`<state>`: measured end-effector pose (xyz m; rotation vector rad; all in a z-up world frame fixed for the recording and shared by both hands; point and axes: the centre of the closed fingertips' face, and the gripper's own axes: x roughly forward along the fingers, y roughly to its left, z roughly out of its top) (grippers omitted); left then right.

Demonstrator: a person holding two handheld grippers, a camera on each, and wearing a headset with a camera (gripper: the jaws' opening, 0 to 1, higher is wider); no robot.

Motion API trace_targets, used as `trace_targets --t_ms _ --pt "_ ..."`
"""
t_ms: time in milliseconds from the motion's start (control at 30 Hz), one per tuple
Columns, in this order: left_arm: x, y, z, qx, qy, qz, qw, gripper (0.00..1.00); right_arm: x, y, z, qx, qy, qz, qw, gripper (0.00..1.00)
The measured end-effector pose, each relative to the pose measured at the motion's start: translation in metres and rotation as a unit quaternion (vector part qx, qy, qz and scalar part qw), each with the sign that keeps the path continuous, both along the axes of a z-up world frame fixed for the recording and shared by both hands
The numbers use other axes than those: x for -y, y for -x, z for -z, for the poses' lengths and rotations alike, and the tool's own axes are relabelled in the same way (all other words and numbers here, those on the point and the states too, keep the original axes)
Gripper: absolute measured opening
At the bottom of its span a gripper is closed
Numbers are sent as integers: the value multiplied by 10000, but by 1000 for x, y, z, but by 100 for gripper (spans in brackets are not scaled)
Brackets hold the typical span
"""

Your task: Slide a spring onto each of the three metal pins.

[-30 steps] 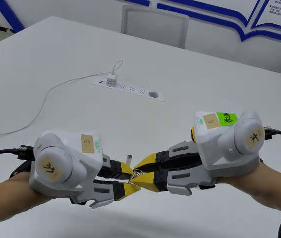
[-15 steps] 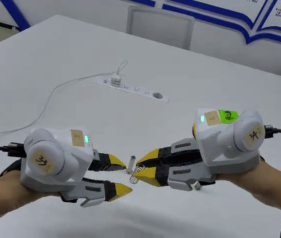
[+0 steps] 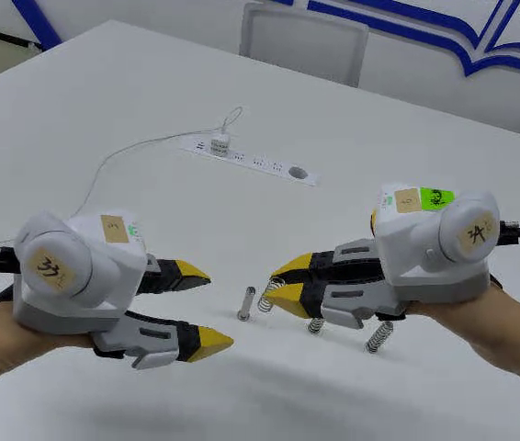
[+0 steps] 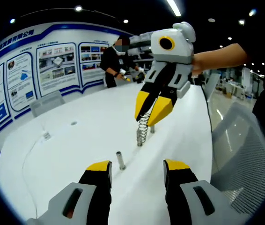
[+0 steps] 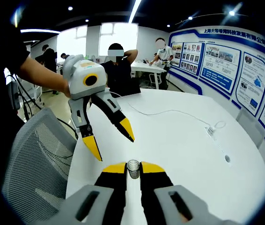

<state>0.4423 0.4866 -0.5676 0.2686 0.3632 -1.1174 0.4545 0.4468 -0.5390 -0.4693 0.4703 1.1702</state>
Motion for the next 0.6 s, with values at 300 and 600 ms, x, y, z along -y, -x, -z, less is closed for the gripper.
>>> trace_targets --t_ms 300,600 --pt "-19 -8 0 -96 69 -279 9995 53 6 -23 4 33 0 325 9995 11" --pt "-29 -7 9 -225 61 -423 9988 56 8 -42 10 -18 -25 619 9981 11"
